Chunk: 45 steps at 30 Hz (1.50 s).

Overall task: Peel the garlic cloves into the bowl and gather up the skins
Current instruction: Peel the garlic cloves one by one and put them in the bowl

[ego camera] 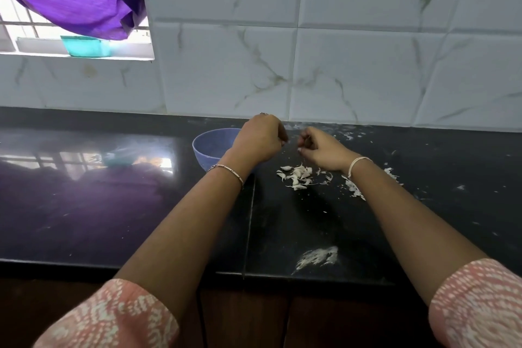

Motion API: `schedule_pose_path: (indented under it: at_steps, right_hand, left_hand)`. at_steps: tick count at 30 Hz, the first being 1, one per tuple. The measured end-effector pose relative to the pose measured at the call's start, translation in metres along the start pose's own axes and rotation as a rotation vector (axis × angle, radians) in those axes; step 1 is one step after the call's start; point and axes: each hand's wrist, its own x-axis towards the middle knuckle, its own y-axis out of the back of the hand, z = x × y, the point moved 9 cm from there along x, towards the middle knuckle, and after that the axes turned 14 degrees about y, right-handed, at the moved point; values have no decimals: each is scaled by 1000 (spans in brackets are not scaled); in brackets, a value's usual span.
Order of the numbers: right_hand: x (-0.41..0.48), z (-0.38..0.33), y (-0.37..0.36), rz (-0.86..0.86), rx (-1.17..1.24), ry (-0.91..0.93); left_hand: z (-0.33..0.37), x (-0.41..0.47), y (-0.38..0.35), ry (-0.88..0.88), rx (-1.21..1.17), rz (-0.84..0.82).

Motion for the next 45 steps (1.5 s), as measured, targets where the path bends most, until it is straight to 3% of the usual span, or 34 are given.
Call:
schedule_pose_path:
  at_steps: [3, 10, 15, 21, 27, 33, 37, 45]
  right_hand:
    - [-15, 0, 3, 37, 374, -87]
    - [-49, 9, 14, 164, 882, -175]
    - [-65, 24, 13, 171, 943, -194]
    - [-73, 42, 22, 126, 644, -218]
    - [-68, 20, 37, -158, 258, -119]
    - [-46, -29, 78, -22, -193, 89]
    - [-62, -24, 12, -251, -525, 130]
    - [-59, -22, 32, -121, -469, 138]
  left_hand:
    - [12, -4, -6, -2, 3, 0]
    - [35, -12, -33, -66, -153, -81]
    - [38, -15, -55, -56, -281, -141]
    - [34, -12, -86, 29, -424, -306]
    - [10, -5, -85, 129, -493, -144]
    - [8, -1, -85, 117, -492, -83]
    - [9, -2, -80, 101, -493, -11]
    - [8, -2, -74, 124, -499, 21]
